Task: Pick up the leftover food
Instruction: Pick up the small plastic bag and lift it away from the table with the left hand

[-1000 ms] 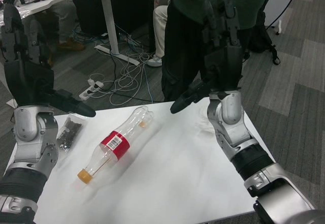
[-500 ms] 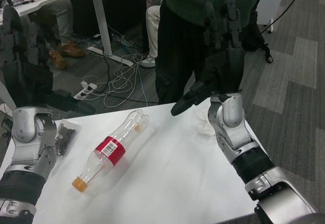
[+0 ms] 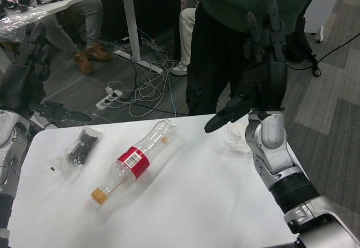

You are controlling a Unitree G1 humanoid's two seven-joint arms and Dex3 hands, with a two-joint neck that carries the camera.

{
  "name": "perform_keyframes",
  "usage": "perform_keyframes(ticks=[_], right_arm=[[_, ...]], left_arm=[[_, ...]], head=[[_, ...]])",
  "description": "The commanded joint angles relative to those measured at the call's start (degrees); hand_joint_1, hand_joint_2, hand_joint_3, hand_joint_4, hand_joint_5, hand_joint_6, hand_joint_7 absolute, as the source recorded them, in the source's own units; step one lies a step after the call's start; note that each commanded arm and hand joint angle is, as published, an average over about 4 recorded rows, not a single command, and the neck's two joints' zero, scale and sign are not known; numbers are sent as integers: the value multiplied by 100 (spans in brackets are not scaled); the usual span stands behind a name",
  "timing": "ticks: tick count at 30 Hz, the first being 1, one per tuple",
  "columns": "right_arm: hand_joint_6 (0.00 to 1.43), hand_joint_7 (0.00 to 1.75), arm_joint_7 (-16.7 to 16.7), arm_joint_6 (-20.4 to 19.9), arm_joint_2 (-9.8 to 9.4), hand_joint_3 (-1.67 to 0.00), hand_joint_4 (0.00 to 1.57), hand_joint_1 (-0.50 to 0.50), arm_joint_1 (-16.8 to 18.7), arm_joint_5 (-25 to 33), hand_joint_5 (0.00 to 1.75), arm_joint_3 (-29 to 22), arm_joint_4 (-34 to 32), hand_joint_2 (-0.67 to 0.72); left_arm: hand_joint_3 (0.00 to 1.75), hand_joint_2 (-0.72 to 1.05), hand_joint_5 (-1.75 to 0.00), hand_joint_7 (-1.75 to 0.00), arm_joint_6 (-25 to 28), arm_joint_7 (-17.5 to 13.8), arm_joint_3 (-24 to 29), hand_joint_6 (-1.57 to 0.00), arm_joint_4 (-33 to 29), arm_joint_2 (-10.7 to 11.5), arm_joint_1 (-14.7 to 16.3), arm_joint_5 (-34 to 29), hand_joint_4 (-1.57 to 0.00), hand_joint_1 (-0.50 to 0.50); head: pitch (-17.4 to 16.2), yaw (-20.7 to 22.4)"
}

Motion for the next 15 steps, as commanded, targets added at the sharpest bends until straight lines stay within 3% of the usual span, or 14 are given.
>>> perform_keyframes(ticks=[1,8,15], right_arm=[[0,0,24,-38,-51,0,0,-42,43,70,0,74,138,72],[0,0,26,-49,-75,0,0,-42,34,123,0,221,329,72],[0,0,26,-49,-75,0,0,-42,39,140,0,307,375,72]], left_arm=[[0,23,0,0,423,-342,107,0,-93,258,181,354,0,-50],[0,34,0,0,1137,-918,-25,0,-75,643,252,1231,0,-50],[0,34,0,0,1254,-1373,-427,0,474,706,41,2250,0,-50]], head=[[-17,385],[-96,691],[-148,823]])
